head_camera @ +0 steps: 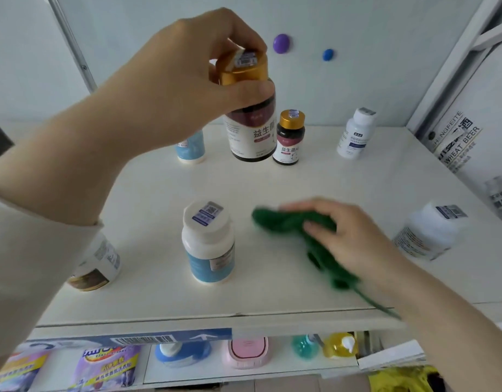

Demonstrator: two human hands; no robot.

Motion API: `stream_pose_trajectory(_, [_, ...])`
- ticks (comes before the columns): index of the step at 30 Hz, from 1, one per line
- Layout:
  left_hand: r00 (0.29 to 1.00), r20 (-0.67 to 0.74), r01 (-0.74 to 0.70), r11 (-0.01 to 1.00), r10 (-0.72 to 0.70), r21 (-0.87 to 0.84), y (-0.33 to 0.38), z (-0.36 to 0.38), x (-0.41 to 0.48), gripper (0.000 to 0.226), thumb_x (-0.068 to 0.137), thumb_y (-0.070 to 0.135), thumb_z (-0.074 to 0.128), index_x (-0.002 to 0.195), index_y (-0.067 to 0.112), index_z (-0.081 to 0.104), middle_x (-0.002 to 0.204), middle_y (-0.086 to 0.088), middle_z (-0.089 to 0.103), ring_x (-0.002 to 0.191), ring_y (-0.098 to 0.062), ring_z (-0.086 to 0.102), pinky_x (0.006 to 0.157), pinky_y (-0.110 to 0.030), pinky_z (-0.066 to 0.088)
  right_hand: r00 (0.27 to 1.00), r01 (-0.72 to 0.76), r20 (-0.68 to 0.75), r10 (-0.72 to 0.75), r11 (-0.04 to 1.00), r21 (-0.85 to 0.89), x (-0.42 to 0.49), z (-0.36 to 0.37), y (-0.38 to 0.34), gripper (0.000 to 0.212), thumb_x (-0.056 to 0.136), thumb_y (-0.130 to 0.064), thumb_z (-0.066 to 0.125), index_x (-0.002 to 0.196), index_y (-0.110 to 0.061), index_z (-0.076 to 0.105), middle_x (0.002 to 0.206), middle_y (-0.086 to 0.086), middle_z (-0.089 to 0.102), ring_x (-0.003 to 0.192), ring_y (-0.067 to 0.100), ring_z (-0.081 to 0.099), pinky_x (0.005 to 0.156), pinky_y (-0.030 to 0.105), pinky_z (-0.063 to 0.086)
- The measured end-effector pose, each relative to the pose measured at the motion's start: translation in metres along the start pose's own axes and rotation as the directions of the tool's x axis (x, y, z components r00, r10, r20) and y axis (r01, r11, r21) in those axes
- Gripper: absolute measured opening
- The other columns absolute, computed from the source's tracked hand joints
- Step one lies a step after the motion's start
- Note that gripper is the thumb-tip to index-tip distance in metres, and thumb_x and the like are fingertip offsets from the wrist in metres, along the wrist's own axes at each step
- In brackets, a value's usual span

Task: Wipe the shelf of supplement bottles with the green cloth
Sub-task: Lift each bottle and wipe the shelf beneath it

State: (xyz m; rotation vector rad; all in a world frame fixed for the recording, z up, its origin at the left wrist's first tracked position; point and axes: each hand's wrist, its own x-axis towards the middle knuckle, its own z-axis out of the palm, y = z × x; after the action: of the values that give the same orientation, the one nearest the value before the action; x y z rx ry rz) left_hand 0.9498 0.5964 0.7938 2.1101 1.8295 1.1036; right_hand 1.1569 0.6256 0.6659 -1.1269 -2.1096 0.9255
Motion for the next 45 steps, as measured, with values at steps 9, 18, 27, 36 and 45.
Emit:
stream_pose_trajectory(9, [0.999,-0.027,-0.021,0.996,0.024,0.085,-0.001,-0.003,-0.006,0.042,0.079,0.047,0.055,0.118,0.034,0.052,0.121,0.012,0.061,0.101,-0.011,0.060,0.076,-0.008,0.035,0.992,0.070,0.121,-0.040,0.962,-0.262,0.060,0.020,0.013,0.040,0.089,-0.005,0.050,0.123,-0.026,0.056,0.134,-0.013,0.052,0.126,0.008,0.042,0.102,0.013,0.026])
stream_pose_trajectory(18, [0.998,0.047,-0.043,0.999,0.042,0.024,0.028,0.022,-0.020,0.039,0.077,0.046,0.058,0.114,0.034,0.053,0.113,0.013,0.060,0.095,-0.007,0.058,0.066,0.000,0.038,0.877,0.175,0.467,-0.116,0.981,-0.084,-0.058,-0.006,-0.003,0.052,0.088,-0.009,0.052,0.097,-0.061,0.052,0.119,-0.020,0.057,0.117,-0.001,0.046,0.103,0.015,0.029])
stream_pose_trajectory(27, [0.993,0.087,0.080,0.996,-0.076,-0.045,0.060,0.080,-0.055,0.037,0.079,0.033,0.064,0.113,0.028,0.053,0.102,0.016,0.057,0.086,-0.008,0.057,0.066,-0.003,0.039,0.939,0.048,0.329,-0.096,0.987,0.153,-0.114,-0.063,0.017,0.048,0.091,-0.006,0.047,0.104,-0.049,0.063,0.109,-0.029,0.064,0.103,-0.009,0.058,0.085,0.002,0.041])
stream_pose_trajectory(36, [0.963,0.136,0.233,0.972,-0.232,0.005,0.064,0.133,-0.074,0.039,0.083,0.031,0.061,0.120,0.029,0.048,0.108,0.007,0.053,0.091,-0.015,0.053,0.061,-0.010,0.034,0.989,0.008,0.142,-0.044,0.970,0.243,-0.143,-0.106,0.036,0.047,0.091,-0.011,0.049,0.100,-0.055,0.061,0.102,-0.032,0.065,0.094,-0.011,0.061,0.074,0.001,0.045])
stream_pose_trajectory(45, [0.992,-0.123,-0.003,1.000,0.005,0.010,0.102,0.154,-0.075,0.076,0.072,0.058,0.053,0.139,0.027,0.034,0.148,0.005,0.036,0.135,-0.015,0.034,0.106,-0.032,0.030,0.882,-0.136,-0.390,0.265,0.935,0.328,-0.110,-0.178,0.082,0.039,0.090,-0.016,0.053,0.089,-0.052,0.064,0.103,-0.016,0.066,0.089,0.005,0.065,0.071,0.021,0.052])
